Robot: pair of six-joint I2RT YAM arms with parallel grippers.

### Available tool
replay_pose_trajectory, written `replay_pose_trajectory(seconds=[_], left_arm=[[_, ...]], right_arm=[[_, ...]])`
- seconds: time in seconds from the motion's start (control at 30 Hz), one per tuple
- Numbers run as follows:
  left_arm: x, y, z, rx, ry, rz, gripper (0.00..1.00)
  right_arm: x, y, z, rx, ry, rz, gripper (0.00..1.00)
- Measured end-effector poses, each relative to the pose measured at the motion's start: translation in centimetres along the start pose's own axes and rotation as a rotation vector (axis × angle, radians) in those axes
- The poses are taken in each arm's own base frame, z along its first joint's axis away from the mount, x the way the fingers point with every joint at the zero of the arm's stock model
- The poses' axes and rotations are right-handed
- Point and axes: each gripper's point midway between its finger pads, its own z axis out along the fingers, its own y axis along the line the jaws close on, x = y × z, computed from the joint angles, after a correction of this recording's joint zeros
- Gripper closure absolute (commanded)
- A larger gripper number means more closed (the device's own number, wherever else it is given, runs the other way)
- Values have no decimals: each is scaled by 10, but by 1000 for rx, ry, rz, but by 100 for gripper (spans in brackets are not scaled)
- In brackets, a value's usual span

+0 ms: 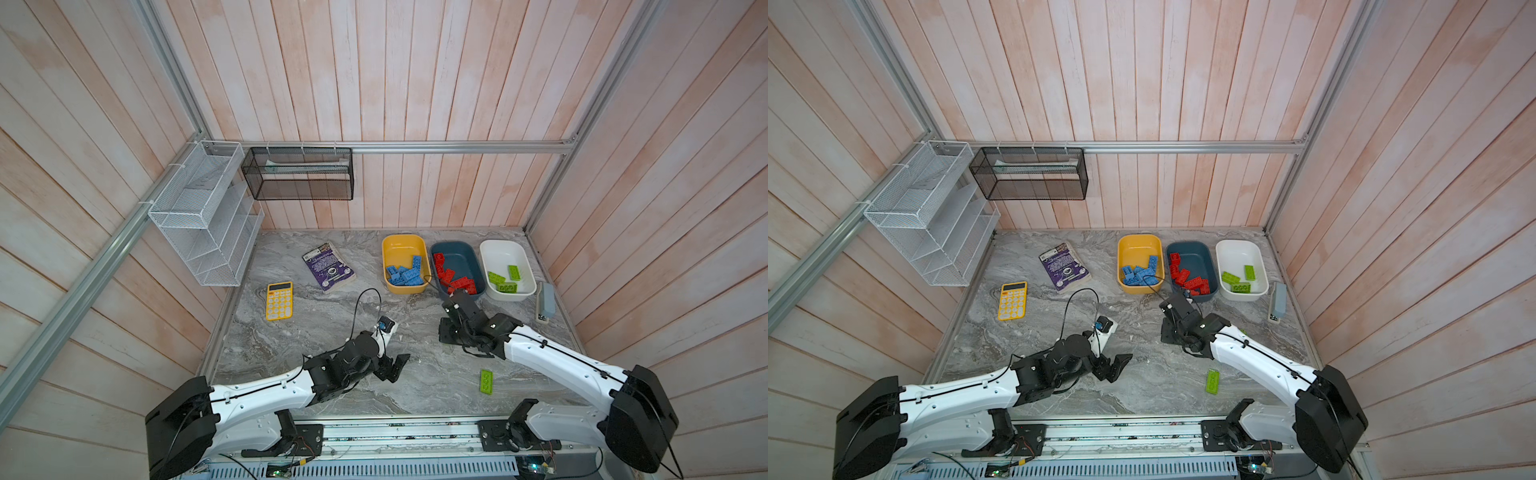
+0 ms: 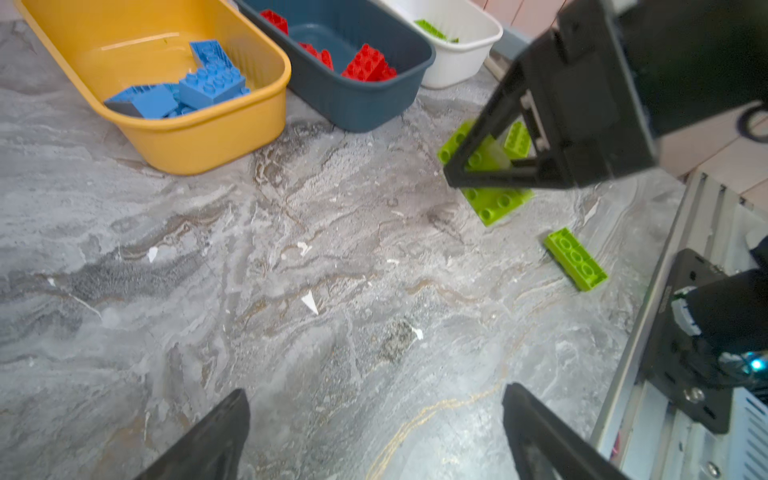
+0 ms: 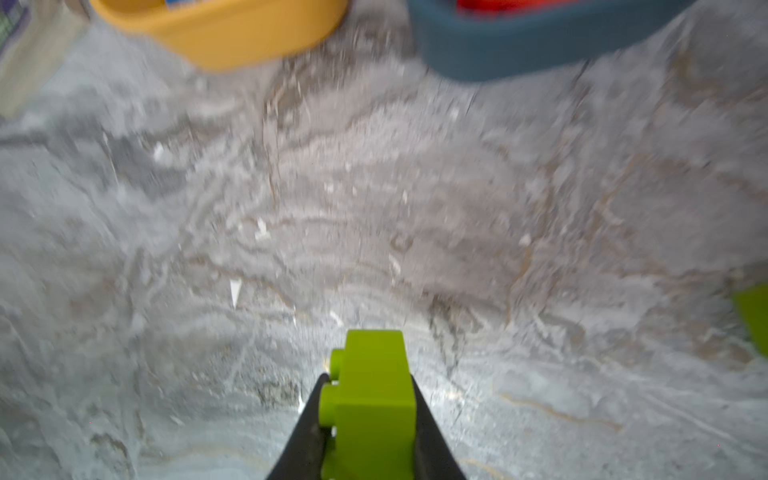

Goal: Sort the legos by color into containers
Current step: 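Carry the lime-green brick to the white tub and release it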

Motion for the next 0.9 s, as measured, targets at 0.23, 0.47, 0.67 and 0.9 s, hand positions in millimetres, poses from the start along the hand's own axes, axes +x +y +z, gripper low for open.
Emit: replay_pose_trajectory(seconds=[0.23, 0.47, 0.67, 0.9], left_arm=[[-37, -14, 27, 31, -26, 7, 4], [-63, -36, 57, 100, -39, 19, 4], [-60, -50, 79, 161, -22, 15, 4], [-45, -56, 94, 201, 20, 4, 4]], right_arm=[[-124, -19, -22, -10, -207, 122, 87], [-193, -83, -12, 86, -294, 246, 87], [-207, -154, 11, 191, -287, 371, 87], [-212, -208, 25, 208, -287, 478, 80]])
